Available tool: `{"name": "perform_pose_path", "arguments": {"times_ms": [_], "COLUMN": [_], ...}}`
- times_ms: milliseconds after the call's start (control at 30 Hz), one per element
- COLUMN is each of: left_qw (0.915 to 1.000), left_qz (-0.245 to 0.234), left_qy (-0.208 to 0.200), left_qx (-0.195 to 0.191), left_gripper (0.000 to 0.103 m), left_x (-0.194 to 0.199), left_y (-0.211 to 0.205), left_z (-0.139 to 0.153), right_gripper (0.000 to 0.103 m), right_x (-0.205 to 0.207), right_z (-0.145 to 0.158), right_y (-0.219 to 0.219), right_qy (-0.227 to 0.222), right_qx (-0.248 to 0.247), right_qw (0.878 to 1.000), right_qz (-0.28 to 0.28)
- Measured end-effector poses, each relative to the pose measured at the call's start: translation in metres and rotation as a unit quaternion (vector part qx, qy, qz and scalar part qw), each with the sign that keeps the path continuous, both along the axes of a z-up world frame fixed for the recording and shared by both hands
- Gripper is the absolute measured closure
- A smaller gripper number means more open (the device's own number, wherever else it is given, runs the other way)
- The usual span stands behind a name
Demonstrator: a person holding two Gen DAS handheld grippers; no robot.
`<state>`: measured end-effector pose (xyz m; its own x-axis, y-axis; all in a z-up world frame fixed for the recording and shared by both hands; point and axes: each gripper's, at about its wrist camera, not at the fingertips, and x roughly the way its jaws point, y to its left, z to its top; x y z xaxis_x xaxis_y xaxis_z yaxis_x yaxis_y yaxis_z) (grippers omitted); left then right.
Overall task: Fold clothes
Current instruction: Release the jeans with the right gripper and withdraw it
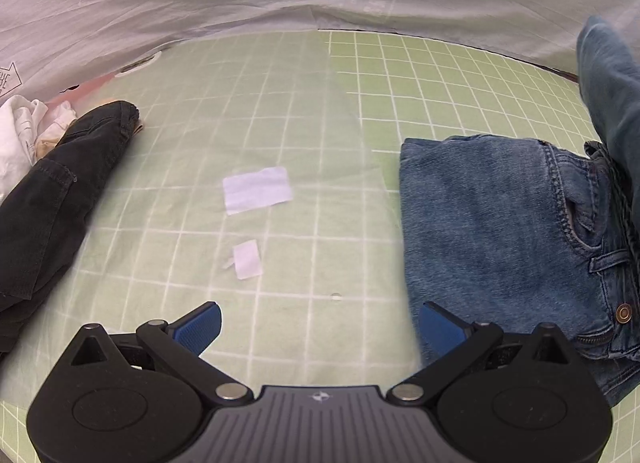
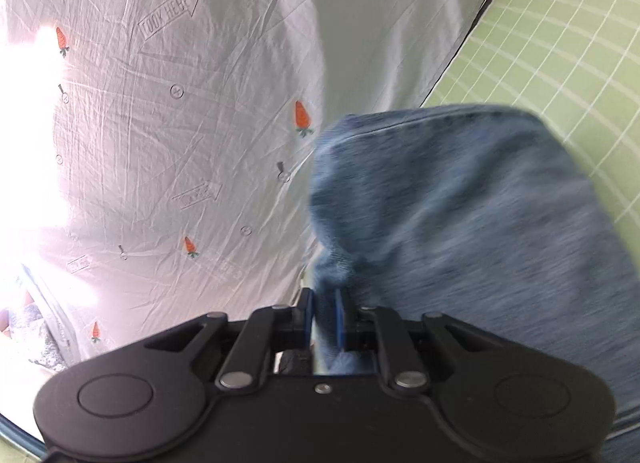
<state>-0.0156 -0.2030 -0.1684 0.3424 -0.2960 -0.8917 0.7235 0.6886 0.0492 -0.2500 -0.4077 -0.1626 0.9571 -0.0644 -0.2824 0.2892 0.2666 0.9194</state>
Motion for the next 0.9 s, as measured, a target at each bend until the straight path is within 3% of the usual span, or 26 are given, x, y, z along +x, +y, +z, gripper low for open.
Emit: {"name": "perform_pose_path", "arguments": {"times_ms": [100, 233, 300, 400, 533, 567, 600, 633, 667, 700, 800, 900], "left_qw": [1.0, 0.9997, 0.9995, 0.9996, 0.9999, 0.9998, 0.9998, 0.9997, 0.9995, 0.9992, 0.9986, 0.9979], "left_qz": [0.01, 0.023, 0.03, 0.026, 0.003, -0.003, -0.009, -0.014, -0.02, -0.024, -0.027, -0.022], "left_qy": [0.002, 0.005, 0.007, 0.012, 0.012, 0.012, 0.012, 0.012, 0.014, 0.016, 0.016, 0.019], "left_qx": [0.001, 0.001, 0.002, -0.002, -0.011, -0.014, -0.016, -0.019, -0.022, -0.027, -0.043, -0.058], "left_gripper": [0.0, 0.0, 0.0, 0.0, 0.0, 0.0, 0.0, 0.0, 0.0, 0.0, 0.0, 0.0], "left_x": [0.009, 0.02, 0.026, 0.017, -0.005, -0.01, -0.015, -0.021, -0.028, -0.035, -0.051, -0.064], "left_y": [0.009, 0.02, 0.026, 0.018, 0.0, -0.005, -0.009, -0.015, -0.023, -0.031, -0.051, -0.07], "left_z": [-0.003, -0.006, -0.007, -0.006, 0.0, 0.002, 0.003, 0.005, 0.007, 0.01, 0.019, 0.025], "right_gripper": [0.101, 0.1, 0.098, 0.089, 0.065, 0.052, 0.042, 0.014, 0.0, 0.0, 0.0, 0.0], "right_x": [0.043, 0.061, 0.058, 0.039, 0.0, -0.011, -0.023, -0.035, -0.047, -0.057, -0.084, -0.112], "right_z": [-0.029, -0.054, -0.045, -0.029, -0.007, -0.002, 0.001, 0.003, 0.006, 0.006, -0.006, -0.011], "right_y": [0.017, 0.038, 0.041, 0.032, 0.015, 0.011, 0.007, 0.002, -0.002, -0.005, -0.02, -0.031], "right_qy": [0.105, 0.167, 0.174, 0.162, 0.149, 0.158, 0.182, 0.205, 0.228, 0.252, 0.367, 0.413], "right_qx": [-0.016, -0.02, -0.044, -0.041, -0.054, -0.065, -0.078, -0.091, -0.104, -0.119, -0.173, -0.2], "right_qw": [0.994, 0.984, 0.982, 0.986, 0.987, 0.984, 0.978, 0.97, 0.962, 0.952, 0.906, 0.881], "right_qz": [0.036, 0.052, 0.056, 0.027, -0.029, -0.046, -0.067, -0.088, -0.109, -0.124, -0.121, -0.111]}}
